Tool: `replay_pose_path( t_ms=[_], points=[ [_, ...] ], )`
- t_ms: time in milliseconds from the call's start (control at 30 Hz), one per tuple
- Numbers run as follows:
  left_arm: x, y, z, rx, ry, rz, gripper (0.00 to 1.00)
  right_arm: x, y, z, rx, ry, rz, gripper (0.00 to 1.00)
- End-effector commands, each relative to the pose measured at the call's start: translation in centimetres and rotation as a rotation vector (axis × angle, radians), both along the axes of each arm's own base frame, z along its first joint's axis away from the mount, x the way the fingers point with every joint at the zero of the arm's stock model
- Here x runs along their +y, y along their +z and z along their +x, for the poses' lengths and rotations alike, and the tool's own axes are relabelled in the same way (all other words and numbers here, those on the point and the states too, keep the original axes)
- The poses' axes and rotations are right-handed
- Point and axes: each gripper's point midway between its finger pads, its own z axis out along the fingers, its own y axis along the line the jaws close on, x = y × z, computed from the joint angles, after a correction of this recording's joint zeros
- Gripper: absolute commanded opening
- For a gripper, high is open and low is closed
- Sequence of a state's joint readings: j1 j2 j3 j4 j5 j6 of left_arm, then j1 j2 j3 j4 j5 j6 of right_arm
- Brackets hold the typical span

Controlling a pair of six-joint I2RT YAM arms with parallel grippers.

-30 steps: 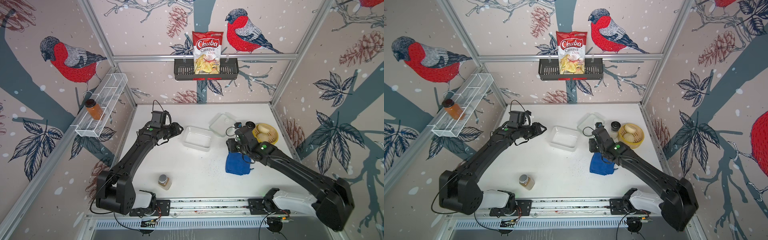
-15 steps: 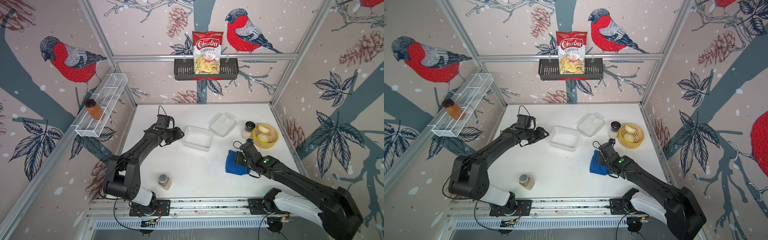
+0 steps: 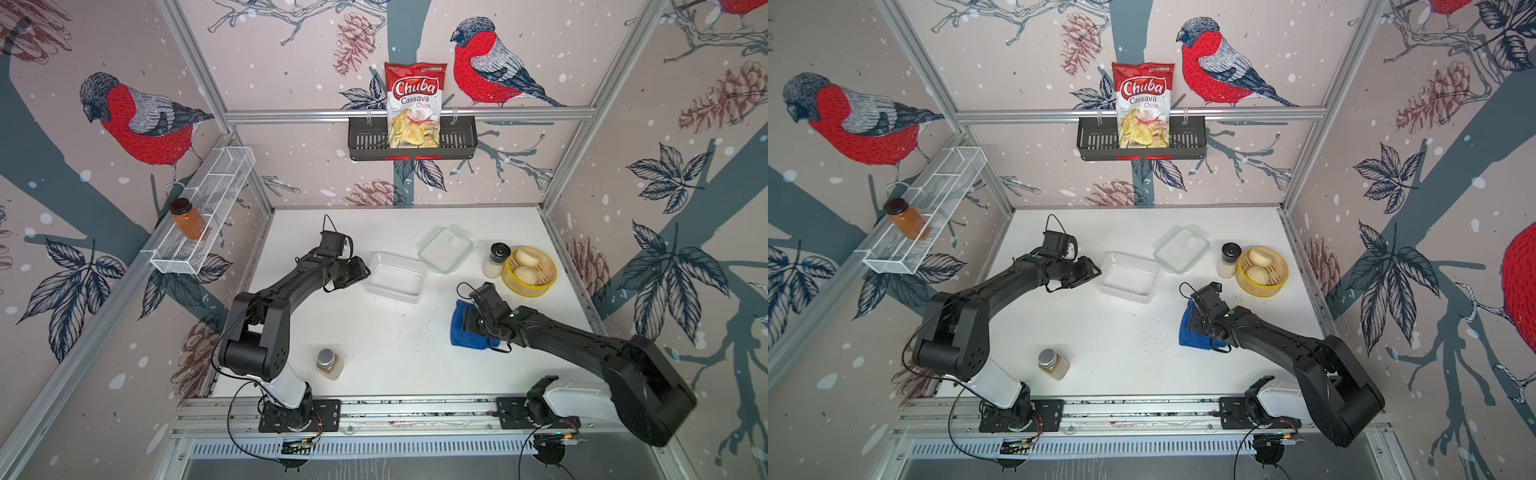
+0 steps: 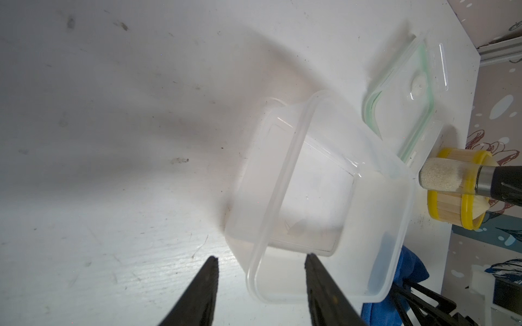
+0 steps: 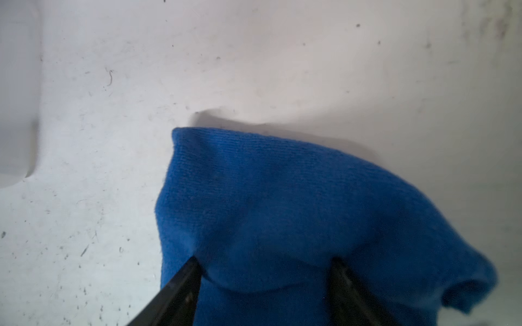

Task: Wipe the insides of the lunch boxes
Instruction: Pick up the cleaning item at the center of the board.

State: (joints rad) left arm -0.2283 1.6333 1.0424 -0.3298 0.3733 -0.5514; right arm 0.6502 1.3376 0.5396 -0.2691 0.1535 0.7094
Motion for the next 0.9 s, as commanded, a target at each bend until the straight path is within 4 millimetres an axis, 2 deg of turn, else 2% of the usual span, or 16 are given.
replay_pose_path(
  t_ms=[0, 100, 167, 267, 433, 567, 867],
  points=[
    [-0.3, 0.6, 0.6, -0.025, -0.004, -0.014, 0.51, 0.0, -3.0, -2.7, 0.146, 0.038, -0.054, 0.72],
    [-0.3, 0.6, 0.5, -0.027, -0.006, -0.013, 0.51, 0.4, -4.3, -3.2, 0.179, 0.070, -0.096, 0.70],
    [-0.3, 0.6, 0.5, -0.026, -0.007, -0.014, 0.50, 0.9, -5.2, -3.5, 0.202, 0.091, -0.089, 0.62],
    [-0.3, 0.5, 0.4, -0.023, -0.008, -0.012, 0.50, 1.7, -5.8, -3.6, 0.215, 0.110, -0.057, 0.26],
    [-0.1, 0.3, 0.3, -0.018, -0.012, 0.005, 0.50, 2.8, -4.5, -2.7, 0.168, 0.145, -0.066, 0.01],
    [0.5, -0.2, 0.2, -0.005, -0.006, 0.042, 0.50, 4.9, -0.7, -1.4, 0.072, 0.215, -0.044, 0.00],
    [0.5, 0.9, 0.7, -0.031, 0.002, 0.040, 0.50, 9.9, 11.7, 3.5, -0.192, 0.301, 0.055, 0.00]
  ],
)
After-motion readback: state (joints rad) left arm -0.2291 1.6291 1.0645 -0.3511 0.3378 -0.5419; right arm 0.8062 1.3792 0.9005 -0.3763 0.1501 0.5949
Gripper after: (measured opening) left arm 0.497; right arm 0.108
